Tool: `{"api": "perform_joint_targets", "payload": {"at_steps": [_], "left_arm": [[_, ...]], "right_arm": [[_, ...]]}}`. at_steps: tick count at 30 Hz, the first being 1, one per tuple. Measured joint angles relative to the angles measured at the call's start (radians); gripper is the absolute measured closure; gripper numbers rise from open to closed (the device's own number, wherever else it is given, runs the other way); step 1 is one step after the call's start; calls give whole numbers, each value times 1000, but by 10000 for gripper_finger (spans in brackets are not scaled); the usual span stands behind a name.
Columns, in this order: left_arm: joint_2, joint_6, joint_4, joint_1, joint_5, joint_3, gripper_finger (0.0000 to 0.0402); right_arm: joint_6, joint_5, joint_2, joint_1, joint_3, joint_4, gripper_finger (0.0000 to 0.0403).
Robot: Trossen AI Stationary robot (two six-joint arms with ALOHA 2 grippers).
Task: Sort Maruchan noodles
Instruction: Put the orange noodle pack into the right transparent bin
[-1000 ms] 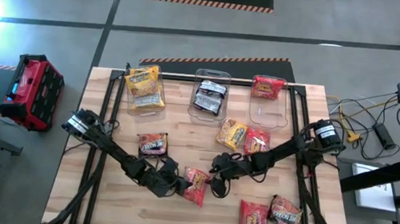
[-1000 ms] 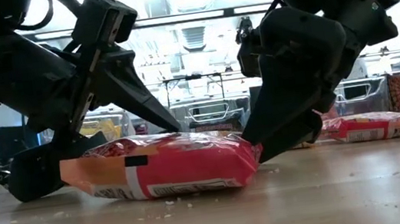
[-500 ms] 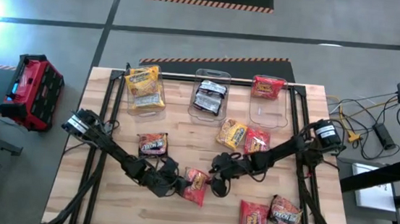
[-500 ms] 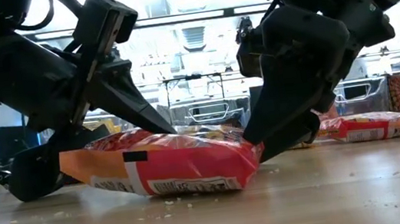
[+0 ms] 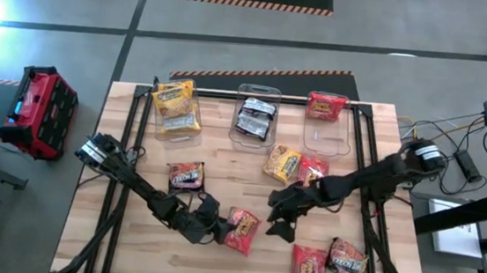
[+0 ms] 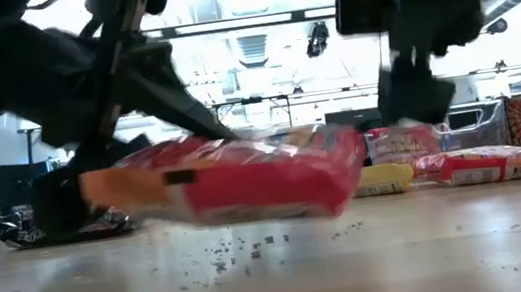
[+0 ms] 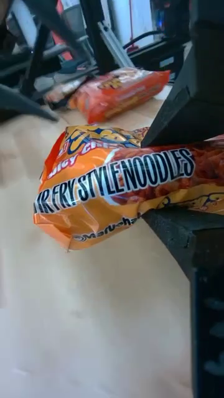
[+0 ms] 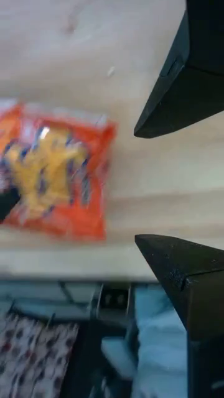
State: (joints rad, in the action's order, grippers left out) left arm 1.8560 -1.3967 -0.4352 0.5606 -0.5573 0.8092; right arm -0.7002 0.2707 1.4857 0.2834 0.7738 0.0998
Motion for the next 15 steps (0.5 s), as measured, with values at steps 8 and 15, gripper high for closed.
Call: {"api": "perform_joint_targets", "payload": {"at_steps": [8,15], "left_arm": [[-1,219,0,0,-167,82,273],[-5,338,5,-7,-407,132,273]], "right_arm": [[-62,-8,-131,-29,0,1,147],[-69,-62,-274,-50,1,-113,147]]}}
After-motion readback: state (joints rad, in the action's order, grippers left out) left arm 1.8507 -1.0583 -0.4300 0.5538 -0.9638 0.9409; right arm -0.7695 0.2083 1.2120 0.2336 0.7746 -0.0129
